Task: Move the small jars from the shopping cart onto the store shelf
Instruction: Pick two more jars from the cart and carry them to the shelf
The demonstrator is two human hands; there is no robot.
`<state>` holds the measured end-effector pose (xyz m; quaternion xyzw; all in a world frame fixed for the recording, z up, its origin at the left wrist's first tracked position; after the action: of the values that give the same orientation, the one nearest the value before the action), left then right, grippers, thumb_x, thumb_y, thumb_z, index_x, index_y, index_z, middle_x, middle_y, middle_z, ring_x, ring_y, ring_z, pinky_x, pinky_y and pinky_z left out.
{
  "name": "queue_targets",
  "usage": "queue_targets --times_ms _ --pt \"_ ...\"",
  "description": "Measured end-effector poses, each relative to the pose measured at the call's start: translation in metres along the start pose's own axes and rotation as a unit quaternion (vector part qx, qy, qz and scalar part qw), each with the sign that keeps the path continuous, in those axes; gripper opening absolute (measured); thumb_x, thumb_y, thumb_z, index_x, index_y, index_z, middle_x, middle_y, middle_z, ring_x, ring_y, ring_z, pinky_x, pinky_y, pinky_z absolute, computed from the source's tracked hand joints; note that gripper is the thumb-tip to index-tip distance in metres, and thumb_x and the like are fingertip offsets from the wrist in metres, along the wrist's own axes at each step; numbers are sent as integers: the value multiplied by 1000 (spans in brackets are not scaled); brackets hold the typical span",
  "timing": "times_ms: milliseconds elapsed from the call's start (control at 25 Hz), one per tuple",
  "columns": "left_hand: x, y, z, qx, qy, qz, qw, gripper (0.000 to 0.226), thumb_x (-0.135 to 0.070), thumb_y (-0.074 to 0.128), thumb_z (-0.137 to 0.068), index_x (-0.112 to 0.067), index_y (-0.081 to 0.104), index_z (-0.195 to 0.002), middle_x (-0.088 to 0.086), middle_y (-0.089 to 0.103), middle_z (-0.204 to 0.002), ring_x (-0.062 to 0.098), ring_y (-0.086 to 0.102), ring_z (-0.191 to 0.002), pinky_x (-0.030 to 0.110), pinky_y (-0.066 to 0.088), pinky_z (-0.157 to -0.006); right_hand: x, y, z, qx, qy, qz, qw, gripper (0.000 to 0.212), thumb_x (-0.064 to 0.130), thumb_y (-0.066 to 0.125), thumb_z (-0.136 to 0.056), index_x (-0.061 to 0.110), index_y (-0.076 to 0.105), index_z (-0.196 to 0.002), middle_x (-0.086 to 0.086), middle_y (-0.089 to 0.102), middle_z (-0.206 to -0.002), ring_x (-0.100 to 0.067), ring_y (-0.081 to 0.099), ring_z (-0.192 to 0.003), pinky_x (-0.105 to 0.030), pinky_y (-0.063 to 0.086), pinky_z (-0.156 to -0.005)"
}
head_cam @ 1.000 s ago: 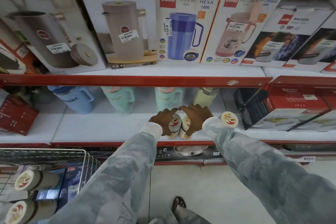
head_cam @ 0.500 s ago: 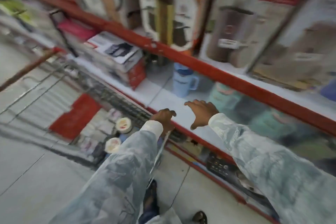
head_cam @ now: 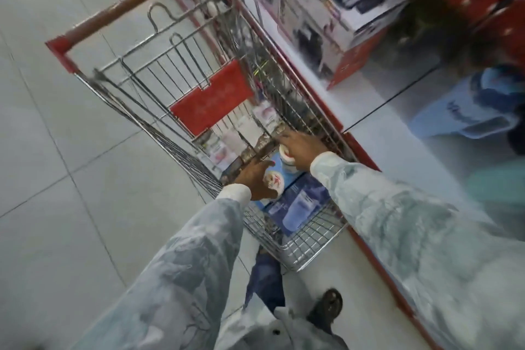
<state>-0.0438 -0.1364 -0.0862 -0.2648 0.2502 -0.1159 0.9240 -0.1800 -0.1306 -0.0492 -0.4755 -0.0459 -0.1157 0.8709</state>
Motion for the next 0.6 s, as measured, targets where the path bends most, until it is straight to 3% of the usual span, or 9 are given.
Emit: queue_targets --times_ms 120,280,360,480,600 --pt "-16 7 -4 21 31 -26 999 78 -36 79 -76 -27 45 -146 12 55 -142 36 57 -126 45 50 -103 -12 18 -4 -4 29 -31 999 72 9 77 -80 23 47 -144 -9 44 -150 -41 51 -129 -54 49 -103" --pt "-36 2 0 -38 64 -60 995 43 -22 46 -98 -27 52 -140 14 52 -140 39 62 -118 46 51 -98 -24 16 8 -40 43 -67 996 68 12 80 -78 21 53 -139 -10 48 -144 -39 54 -127 -52 52 -100" --pt "-35 4 3 -22 52 -72 996 43 -25 49 -98 -26 52 -141 15 46 -143 39 60 -119 44 49 -103 -30 18 18 -42 54 -85 994 71 16 82 -77 21 52 -141 -10 51 -142 -36 55 -127 -47 52 -101" --pt "-34 6 13 -4 40 -97 994 63 -21 70 -83 -27 49 -142 15 40 -145 42 59 -120 44 51 -101 -41 21 46 -45 70 -126 989 76 22 84 -75 17 48 -142 -10 53 -142 -35 57 -127 -43 50 -102" --pt "-39 -4 24 -12 15 -107 994 74 -14 79 -74 -27 51 -141 15 49 -143 40 57 -125 45 51 -102 -55 13 84 -67 84 -185 977 80 23 87 -69 18 49 -140 -8 58 -138 -32 59 -123 -40 51 -99"
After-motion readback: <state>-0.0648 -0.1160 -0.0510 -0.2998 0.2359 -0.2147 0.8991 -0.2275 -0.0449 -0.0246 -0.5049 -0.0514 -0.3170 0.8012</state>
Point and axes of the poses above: each hand's wrist, its own z-axis away from the middle knuckle, its own y-axis out of the palm, x = y × z, the point moved 8 cm from there along -z, towards the middle knuckle
